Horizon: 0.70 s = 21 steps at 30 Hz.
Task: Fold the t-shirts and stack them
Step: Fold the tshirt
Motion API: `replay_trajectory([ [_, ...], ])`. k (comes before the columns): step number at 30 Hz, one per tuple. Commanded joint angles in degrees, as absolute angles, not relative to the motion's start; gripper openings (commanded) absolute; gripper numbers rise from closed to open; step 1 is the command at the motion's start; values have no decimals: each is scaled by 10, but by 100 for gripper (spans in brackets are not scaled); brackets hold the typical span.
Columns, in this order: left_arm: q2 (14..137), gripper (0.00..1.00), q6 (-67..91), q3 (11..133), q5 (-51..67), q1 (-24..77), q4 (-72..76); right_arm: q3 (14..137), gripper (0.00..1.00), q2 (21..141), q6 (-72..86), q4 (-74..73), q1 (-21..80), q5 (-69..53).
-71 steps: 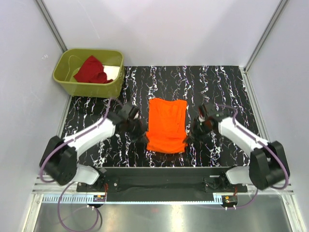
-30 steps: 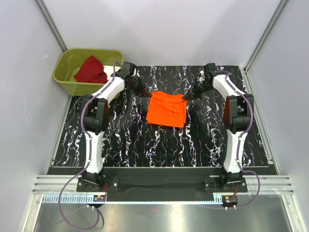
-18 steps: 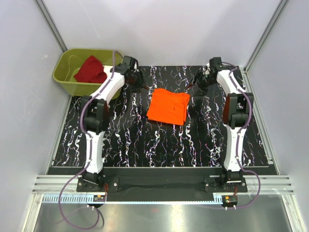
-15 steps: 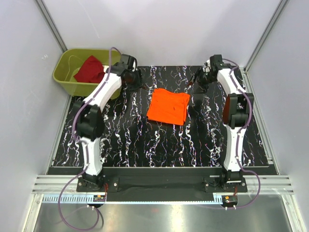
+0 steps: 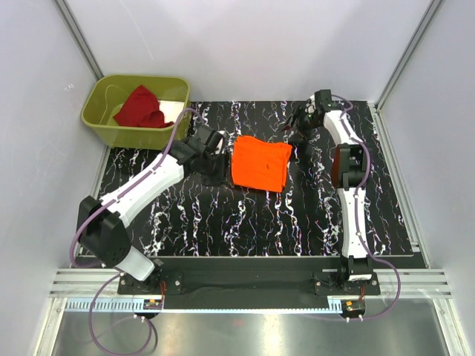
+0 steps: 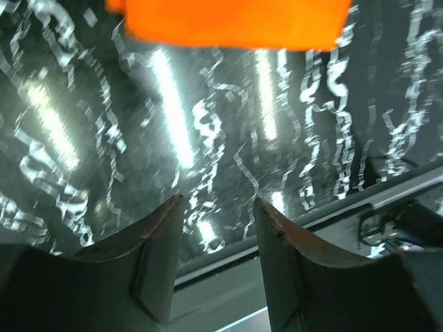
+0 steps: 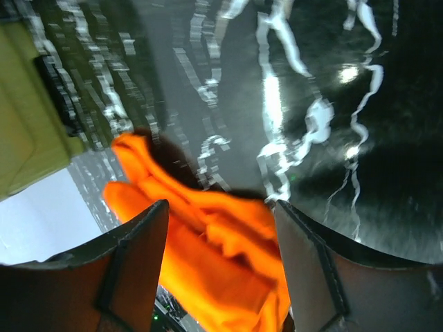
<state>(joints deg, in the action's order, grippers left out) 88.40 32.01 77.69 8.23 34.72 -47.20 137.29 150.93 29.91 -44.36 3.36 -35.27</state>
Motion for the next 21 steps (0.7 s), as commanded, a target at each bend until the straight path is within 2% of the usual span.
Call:
replay_trajectory([
  [1, 822, 50, 331, 772, 47, 350, -486, 1394, 69, 1511, 309, -425, 49, -374],
  [6, 806, 52, 333, 777, 26, 350, -504, 1304, 68, 1464, 289, -417, 66, -361],
  [14, 844, 52, 338, 833, 18, 345, -535, 968, 67, 1295, 335, -327, 71, -377],
  [17, 869, 51, 333, 870, 26, 343, -546, 821, 67, 1179, 392, -242, 81, -395],
  [21, 919, 54, 330, 891, 60, 339, -543, 666, 67, 1076, 428, -208, 110, -402],
])
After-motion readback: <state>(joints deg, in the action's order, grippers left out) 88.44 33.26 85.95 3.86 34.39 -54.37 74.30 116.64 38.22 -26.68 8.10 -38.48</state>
